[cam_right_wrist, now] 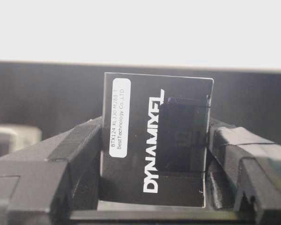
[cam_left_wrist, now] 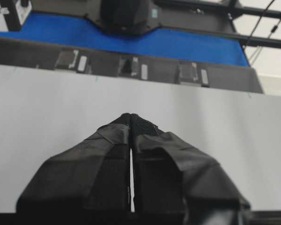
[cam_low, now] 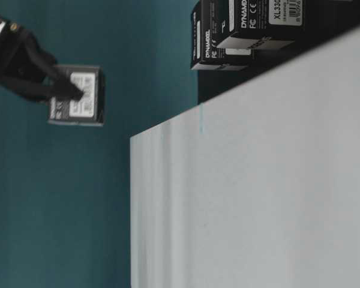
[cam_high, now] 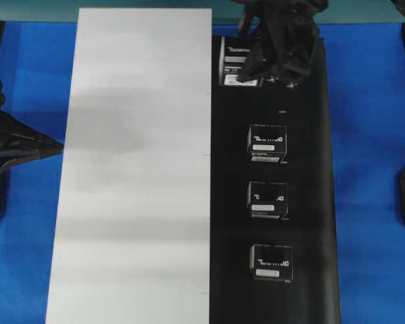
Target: Place the box from the black base onto the white base.
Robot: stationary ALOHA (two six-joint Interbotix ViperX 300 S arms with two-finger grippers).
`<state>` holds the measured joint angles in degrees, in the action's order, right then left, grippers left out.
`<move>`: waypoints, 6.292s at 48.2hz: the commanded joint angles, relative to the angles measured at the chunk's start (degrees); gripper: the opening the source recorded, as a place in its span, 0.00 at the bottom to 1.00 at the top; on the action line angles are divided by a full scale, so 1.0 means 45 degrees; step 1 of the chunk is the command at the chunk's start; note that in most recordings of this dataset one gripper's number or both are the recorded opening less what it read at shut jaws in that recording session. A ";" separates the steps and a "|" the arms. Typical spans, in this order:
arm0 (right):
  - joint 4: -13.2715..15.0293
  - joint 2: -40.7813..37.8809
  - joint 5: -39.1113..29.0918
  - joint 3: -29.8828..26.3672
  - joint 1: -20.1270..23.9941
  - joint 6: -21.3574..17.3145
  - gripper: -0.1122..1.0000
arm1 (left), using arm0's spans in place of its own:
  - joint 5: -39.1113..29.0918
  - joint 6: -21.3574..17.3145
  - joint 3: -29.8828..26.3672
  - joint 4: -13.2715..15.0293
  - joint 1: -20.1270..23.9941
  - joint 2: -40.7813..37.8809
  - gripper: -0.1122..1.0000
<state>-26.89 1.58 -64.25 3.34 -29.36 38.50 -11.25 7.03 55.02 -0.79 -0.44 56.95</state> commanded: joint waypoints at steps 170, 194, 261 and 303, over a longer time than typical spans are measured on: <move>0.1094 -0.2891 0.2246 -0.2559 0.1250 -0.0801 0.99 | 0.0039 0.0020 0.0117 -0.0020 -0.0039 0.0312 0.08; 0.0820 -0.2891 0.2148 -0.4414 0.1289 -0.1387 0.99 | 0.0039 0.0039 0.0117 -0.0039 -0.0215 0.0352 0.08; 0.3281 0.2383 0.0273 -0.0996 0.1816 -0.5508 0.99 | 0.0215 0.0020 0.0137 -0.0039 -0.0176 0.0273 0.08; 0.3281 0.7266 0.4180 0.5586 0.2598 -0.7559 0.99 | 0.0605 0.0020 0.0156 -0.0039 -0.0137 0.0176 0.08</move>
<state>-12.13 33.40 -46.76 27.25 -18.46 4.66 -9.49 7.12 56.25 -0.79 -0.97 58.27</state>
